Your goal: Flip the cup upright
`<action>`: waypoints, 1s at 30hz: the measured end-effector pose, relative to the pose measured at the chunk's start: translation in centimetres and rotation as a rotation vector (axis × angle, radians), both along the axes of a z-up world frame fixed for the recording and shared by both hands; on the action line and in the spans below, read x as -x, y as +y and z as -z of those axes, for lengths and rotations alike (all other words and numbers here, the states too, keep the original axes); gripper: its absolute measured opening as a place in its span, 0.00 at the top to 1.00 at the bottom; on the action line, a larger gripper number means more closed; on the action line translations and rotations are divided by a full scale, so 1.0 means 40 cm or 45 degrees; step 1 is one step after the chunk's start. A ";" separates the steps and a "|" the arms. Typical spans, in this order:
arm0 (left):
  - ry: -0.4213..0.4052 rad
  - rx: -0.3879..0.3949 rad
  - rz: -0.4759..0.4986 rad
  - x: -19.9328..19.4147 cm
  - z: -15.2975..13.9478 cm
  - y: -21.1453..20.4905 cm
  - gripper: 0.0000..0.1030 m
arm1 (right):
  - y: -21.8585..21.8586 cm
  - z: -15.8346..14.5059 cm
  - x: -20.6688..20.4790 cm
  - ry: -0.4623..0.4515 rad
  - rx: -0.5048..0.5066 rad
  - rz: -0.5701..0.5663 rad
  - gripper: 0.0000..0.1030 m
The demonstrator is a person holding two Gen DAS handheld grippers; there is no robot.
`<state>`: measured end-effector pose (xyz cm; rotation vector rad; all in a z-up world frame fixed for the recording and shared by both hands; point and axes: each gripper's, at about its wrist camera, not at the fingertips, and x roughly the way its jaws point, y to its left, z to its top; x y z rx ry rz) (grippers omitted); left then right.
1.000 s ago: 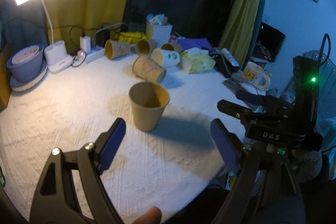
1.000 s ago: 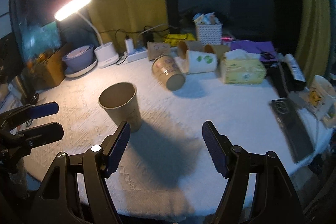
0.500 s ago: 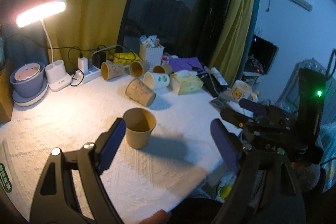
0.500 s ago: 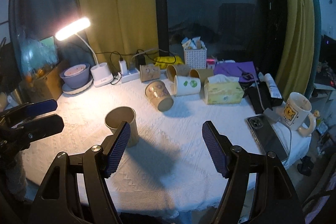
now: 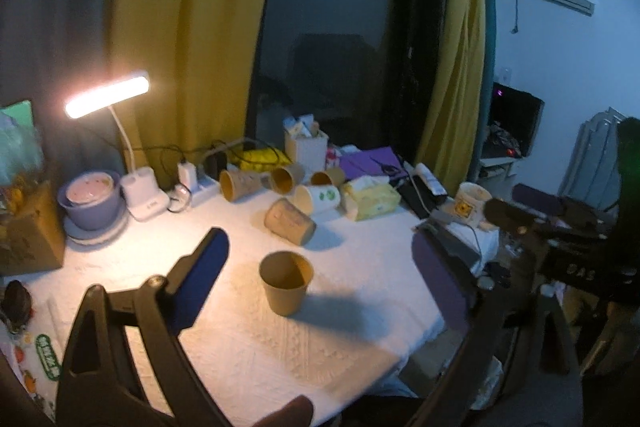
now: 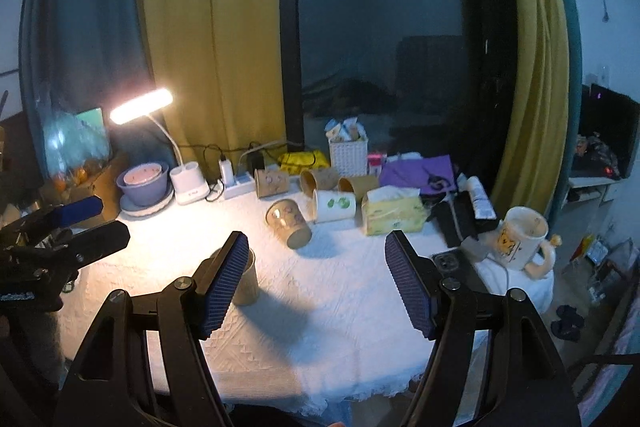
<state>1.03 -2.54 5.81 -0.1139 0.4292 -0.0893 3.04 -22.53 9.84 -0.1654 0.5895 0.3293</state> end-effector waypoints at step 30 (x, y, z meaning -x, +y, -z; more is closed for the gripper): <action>-0.026 -0.031 -0.091 0.061 -0.006 0.017 0.08 | 0.019 -0.039 0.055 -0.027 0.012 -0.036 0.28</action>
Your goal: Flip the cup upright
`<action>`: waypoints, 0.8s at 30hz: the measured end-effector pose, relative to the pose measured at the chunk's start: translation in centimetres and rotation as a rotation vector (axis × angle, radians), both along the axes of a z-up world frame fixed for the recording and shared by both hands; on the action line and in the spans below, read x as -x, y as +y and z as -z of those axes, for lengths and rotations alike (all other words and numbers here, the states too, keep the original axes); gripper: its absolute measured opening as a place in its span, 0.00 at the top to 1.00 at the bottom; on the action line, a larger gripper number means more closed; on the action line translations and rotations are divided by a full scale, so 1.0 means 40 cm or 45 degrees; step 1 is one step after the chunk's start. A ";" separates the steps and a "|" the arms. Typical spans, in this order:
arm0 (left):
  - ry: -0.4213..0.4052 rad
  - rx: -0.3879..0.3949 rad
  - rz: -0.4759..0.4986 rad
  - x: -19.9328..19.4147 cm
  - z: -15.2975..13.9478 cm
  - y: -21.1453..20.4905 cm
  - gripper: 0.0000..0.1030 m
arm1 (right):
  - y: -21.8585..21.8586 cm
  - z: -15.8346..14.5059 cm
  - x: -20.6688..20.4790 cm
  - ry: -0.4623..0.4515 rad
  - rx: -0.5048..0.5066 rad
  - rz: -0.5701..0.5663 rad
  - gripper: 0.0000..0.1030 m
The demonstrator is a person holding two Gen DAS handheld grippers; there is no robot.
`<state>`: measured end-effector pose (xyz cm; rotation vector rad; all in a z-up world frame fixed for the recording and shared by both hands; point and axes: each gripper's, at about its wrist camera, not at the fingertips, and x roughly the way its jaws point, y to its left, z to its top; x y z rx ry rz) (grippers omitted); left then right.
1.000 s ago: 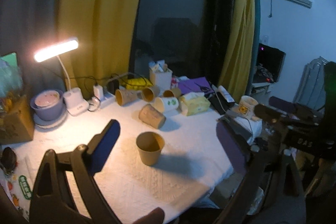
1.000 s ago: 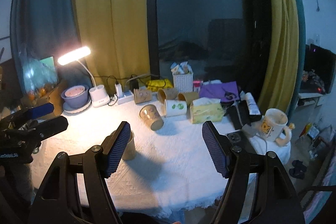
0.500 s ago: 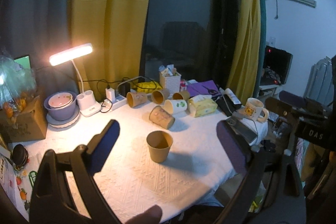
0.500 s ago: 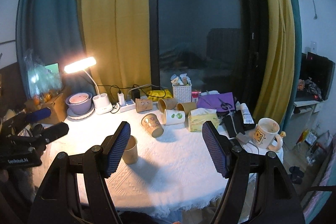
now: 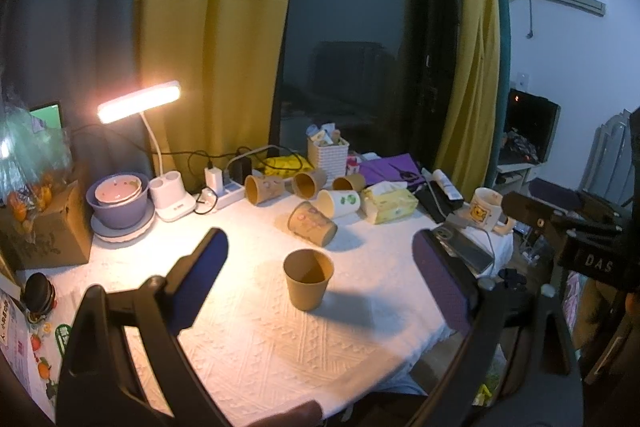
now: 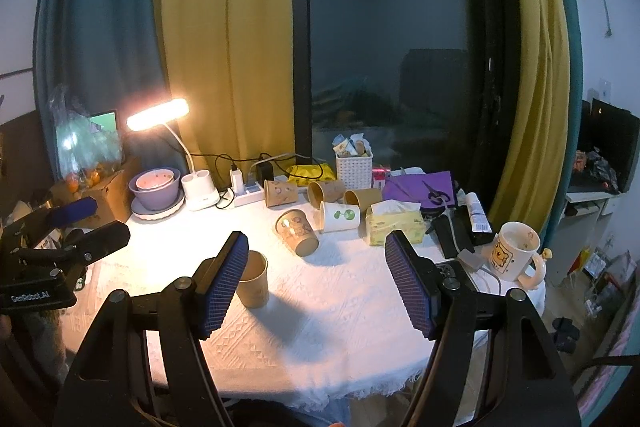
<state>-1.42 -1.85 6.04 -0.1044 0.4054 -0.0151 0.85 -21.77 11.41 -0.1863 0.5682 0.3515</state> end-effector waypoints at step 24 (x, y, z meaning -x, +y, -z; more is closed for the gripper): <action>-0.008 -0.005 0.013 -0.005 0.001 0.002 0.08 | -0.003 0.009 -0.001 0.007 -0.005 0.015 0.28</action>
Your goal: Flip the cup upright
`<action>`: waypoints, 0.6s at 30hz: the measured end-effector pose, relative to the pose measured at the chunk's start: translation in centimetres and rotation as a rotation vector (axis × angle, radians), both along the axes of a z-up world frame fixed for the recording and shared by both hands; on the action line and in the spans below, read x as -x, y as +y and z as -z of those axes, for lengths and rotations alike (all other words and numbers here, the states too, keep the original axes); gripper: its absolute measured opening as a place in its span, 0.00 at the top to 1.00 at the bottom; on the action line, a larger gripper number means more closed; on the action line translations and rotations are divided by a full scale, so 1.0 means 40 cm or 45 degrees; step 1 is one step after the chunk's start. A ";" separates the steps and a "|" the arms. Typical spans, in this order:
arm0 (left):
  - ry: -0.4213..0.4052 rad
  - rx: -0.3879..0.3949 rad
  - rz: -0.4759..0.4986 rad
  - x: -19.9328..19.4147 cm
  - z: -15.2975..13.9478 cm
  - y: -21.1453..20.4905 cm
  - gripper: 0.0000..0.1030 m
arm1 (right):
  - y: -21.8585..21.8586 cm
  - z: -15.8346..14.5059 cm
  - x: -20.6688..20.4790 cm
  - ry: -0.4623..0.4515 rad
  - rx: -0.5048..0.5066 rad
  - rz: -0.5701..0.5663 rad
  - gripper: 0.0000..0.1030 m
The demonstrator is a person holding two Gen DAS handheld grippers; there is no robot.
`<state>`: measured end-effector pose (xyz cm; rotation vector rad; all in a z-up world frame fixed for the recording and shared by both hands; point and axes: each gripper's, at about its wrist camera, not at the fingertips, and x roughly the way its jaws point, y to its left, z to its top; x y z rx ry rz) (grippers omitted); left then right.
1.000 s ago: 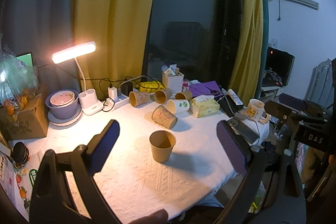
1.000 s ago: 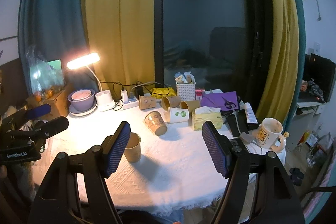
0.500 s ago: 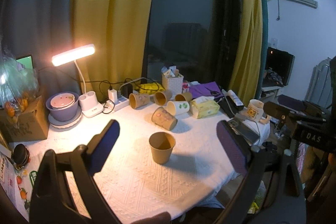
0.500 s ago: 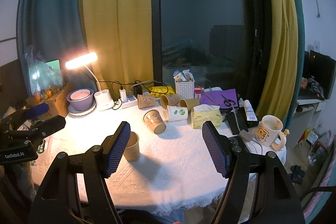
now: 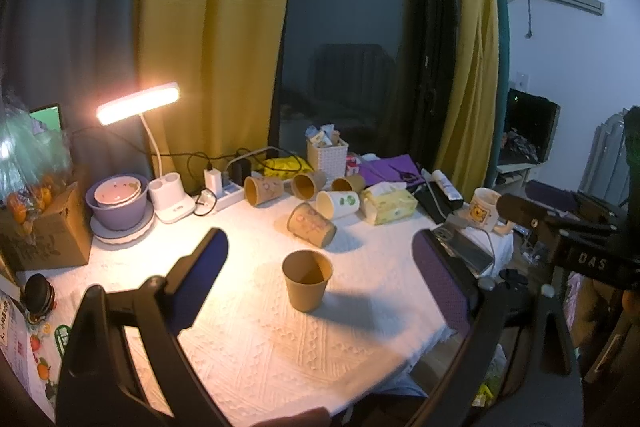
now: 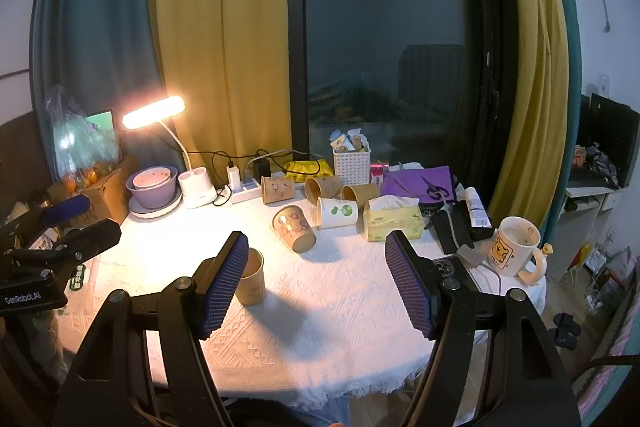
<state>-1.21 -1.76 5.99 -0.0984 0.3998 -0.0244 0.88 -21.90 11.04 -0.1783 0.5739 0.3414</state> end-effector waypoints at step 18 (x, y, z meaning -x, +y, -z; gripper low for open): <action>0.014 0.000 0.038 -0.012 0.001 -0.008 0.08 | -0.022 0.004 0.002 -0.001 -0.009 0.035 0.28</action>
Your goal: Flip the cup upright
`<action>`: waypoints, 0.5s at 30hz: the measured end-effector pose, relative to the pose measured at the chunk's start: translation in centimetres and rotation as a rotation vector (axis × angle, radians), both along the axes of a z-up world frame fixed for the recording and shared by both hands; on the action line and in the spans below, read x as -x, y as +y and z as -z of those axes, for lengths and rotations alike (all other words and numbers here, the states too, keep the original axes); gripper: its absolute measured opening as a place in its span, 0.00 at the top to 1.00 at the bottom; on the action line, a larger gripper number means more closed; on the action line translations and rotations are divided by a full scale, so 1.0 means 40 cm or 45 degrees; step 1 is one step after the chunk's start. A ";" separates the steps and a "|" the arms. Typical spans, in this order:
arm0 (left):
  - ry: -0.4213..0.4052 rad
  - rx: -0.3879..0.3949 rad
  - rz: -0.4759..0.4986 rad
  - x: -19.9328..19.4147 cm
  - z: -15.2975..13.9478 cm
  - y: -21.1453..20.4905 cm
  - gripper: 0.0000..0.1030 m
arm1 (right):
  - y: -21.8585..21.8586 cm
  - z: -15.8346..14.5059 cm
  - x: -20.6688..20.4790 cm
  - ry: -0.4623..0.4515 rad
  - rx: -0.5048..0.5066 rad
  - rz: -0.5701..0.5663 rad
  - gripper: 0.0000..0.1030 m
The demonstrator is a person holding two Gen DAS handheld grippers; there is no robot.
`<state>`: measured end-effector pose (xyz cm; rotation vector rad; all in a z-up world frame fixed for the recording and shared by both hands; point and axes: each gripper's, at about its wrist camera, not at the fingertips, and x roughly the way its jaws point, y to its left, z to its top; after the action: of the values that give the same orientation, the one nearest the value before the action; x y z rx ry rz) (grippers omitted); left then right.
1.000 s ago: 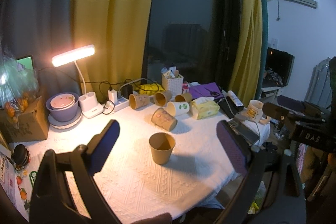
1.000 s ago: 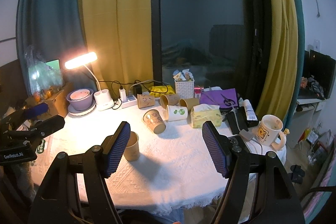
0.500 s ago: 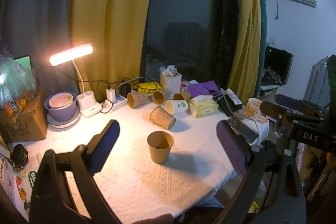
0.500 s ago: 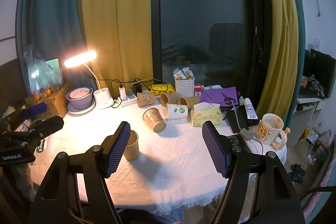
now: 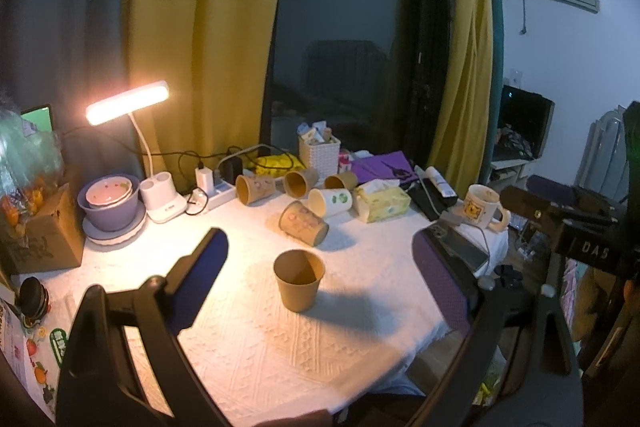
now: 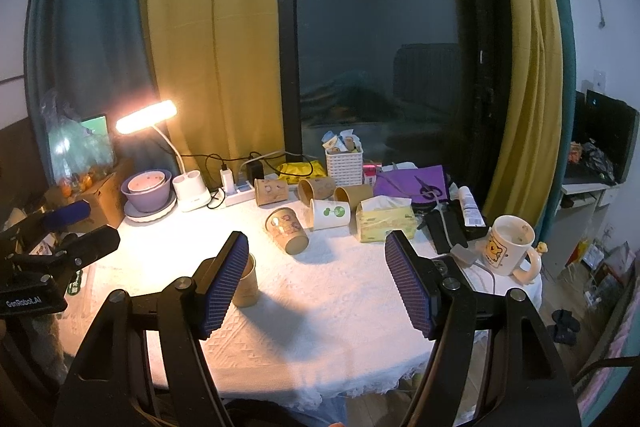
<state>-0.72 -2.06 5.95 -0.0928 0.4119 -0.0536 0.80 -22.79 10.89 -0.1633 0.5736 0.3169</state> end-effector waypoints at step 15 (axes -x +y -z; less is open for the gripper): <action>-0.022 0.029 -0.020 0.010 0.018 0.023 0.08 | 0.010 0.005 -0.017 0.020 0.016 -0.005 0.28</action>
<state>-1.12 -1.14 5.22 -0.1177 0.3931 -0.0438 1.46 -22.39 10.70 -0.1742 0.5909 0.3184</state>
